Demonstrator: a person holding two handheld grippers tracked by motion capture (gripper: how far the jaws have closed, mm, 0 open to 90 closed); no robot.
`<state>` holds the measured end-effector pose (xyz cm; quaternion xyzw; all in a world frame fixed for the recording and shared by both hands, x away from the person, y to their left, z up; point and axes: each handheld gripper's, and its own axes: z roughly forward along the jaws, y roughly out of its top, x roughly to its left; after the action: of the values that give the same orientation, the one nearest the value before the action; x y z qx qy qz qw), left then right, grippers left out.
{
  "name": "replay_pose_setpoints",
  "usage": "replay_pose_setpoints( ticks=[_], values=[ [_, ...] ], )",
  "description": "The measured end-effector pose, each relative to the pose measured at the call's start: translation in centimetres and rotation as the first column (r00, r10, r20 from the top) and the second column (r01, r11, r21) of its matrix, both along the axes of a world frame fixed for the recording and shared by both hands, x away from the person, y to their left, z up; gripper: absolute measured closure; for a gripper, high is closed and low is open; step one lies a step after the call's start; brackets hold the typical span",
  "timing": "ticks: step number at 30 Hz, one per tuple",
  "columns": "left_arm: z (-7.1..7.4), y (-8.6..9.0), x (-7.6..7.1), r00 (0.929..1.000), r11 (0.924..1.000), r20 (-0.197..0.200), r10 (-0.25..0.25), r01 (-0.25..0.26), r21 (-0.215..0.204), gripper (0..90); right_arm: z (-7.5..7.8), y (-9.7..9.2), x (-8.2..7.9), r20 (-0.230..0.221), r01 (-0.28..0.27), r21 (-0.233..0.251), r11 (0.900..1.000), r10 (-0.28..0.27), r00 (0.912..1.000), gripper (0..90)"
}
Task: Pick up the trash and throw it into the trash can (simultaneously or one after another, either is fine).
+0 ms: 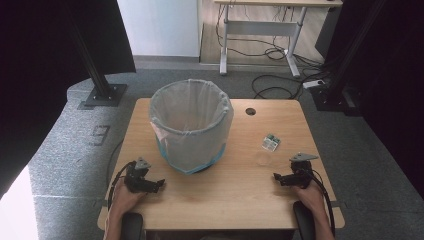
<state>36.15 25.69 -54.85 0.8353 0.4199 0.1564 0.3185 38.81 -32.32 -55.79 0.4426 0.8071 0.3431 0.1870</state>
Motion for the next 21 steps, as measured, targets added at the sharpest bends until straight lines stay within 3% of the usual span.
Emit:
replay_pose_setpoints(
  ticks=[21],
  values=[
    [0.01,-0.08,0.02,1.0,1.0,-0.001,0.01,-0.01,0.0,0.0,0.0,0.08,0.01,0.0,0.005,0.0,1.0,-0.005,1.0,0.0]
  ],
)
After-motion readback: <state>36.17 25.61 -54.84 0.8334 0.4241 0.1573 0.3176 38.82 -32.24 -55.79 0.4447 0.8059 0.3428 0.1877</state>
